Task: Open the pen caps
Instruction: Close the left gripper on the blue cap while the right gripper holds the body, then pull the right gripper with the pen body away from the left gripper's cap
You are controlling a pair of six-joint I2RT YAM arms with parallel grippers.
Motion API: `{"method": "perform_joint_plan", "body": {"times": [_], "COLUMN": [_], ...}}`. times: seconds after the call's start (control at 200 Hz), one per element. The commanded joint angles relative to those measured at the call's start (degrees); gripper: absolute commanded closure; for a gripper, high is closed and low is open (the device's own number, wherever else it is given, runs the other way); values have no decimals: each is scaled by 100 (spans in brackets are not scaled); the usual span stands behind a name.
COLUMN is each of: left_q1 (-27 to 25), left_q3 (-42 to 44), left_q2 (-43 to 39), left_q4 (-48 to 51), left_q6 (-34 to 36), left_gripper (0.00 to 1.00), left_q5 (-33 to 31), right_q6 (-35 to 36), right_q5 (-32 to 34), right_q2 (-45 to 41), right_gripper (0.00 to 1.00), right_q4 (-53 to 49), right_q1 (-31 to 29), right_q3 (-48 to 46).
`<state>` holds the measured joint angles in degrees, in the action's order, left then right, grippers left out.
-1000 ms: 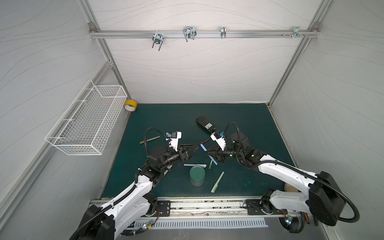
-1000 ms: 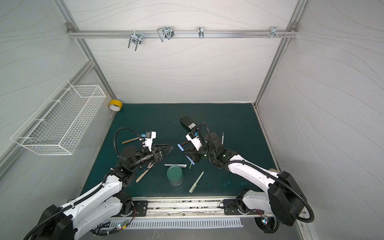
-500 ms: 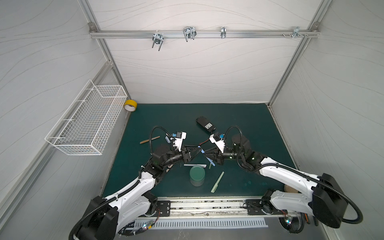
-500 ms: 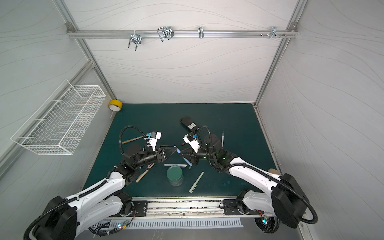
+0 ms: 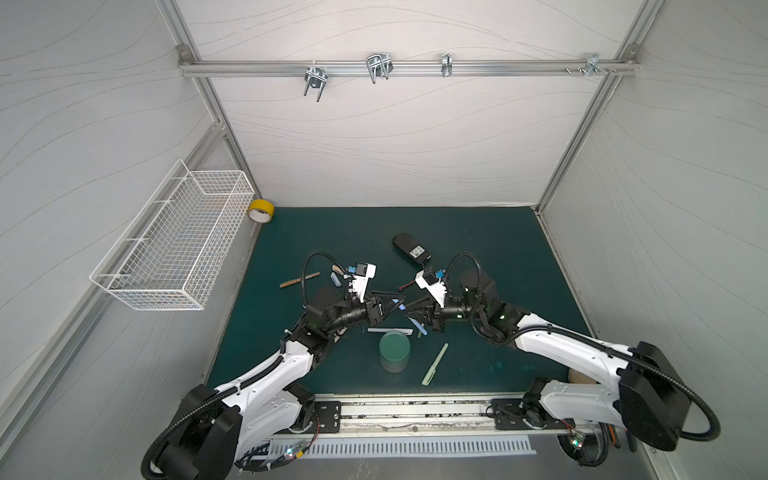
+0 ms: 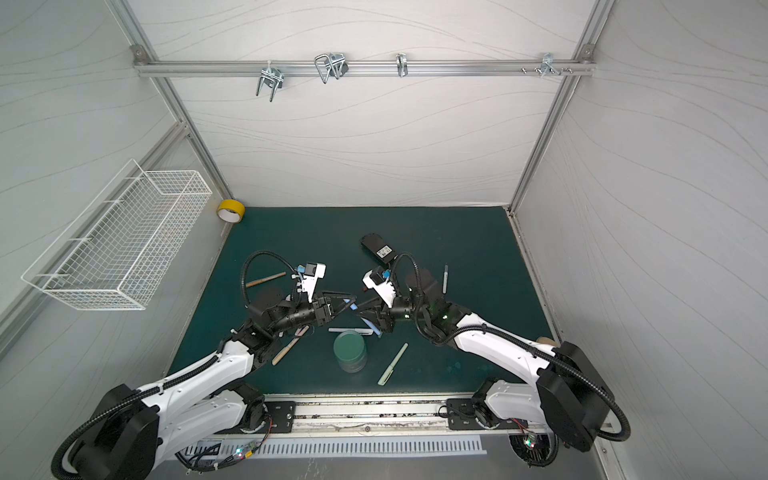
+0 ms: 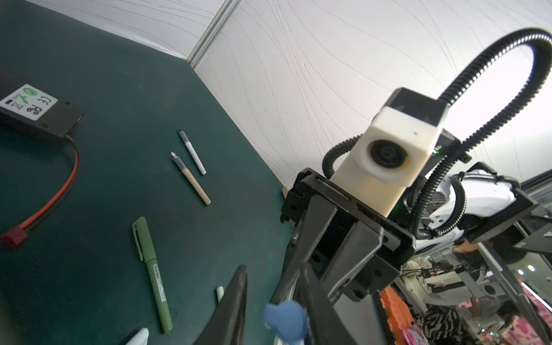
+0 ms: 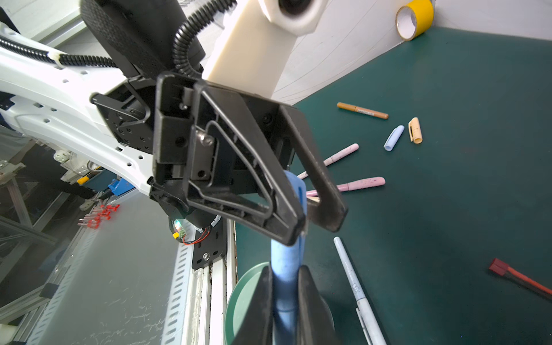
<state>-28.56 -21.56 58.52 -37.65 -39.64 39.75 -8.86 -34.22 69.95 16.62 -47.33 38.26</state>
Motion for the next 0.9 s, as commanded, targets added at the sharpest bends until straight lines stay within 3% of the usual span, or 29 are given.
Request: {"method": "perform_joint_plan", "body": {"times": [0.0, 0.155, 0.24, 0.54, 0.69, 0.895], "left_q1": [-18, -18, -18, -18, -18, -18], "left_q3": [-261, -244, -214, -87, -120, -116], "left_q2": [89, 120, 113, -83, -444, -567], "left_q4": [-388, -436, -432, -447, 61, 119], "left_q6": [-48, -61, -80, -255, -149, -158], "left_gripper": [76, 93, 98, 100, 100, 100], "left_q5": [128, 130, 36, -425, -712, -717], "right_q6": [-54, -49, -16, 397, 560, 723], "right_q5": [-220, -138, -18, 459, 36, -378], "right_q2": [36, 19, -28, -497, -632, -361], "right_gripper": [94, 92, 86, 51, 52, 59], "right_q4": [226, 187, 123, -404, -387, -482], "right_q1": [-77, -83, -79, 78, 447, 468], "right_q3": [42, 38, 37, -83, -249, -130]}}
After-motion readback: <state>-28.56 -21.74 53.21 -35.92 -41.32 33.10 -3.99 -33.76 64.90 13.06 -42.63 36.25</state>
